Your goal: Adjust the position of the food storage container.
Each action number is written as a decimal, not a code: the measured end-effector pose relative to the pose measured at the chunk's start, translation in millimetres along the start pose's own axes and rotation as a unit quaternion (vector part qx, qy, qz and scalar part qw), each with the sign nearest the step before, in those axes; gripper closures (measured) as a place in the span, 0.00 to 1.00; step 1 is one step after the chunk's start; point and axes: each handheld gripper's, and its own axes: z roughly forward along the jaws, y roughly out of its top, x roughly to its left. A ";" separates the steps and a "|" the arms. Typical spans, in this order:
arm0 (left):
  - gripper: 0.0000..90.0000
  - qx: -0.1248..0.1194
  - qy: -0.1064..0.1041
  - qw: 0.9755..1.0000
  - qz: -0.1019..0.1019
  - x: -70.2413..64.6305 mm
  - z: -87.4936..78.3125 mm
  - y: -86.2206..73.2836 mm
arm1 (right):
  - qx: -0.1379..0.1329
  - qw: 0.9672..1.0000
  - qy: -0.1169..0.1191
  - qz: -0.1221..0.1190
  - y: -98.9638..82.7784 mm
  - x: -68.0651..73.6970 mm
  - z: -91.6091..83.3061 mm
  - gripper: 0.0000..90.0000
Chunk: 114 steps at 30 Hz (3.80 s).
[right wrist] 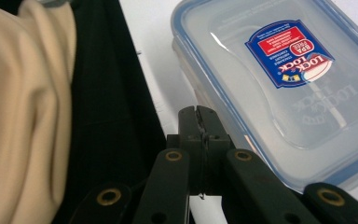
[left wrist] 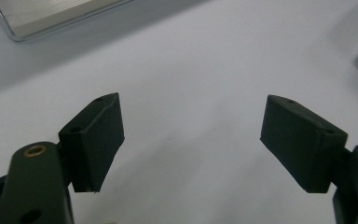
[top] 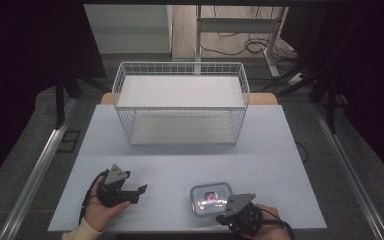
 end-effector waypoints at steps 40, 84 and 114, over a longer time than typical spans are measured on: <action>0.23 -0.004 0.002 1.000 -0.002 0.1 -1.1 0.3 | -0.038 0.997 -0.064 0.026 23.6 -18.7 22.7 1.00; 0.23 -0.003 0.002 1.000 -0.004 -0.4 0.3 0.8 | -0.046 0.978 -0.138 0.151 3.3 -74.5 21.1 1.00; 0.23 -0.004 0.000 1.000 -0.004 0.8 -0.8 0.4 | -0.046 0.984 -0.112 0.130 34.4 -72.5 44.5 1.00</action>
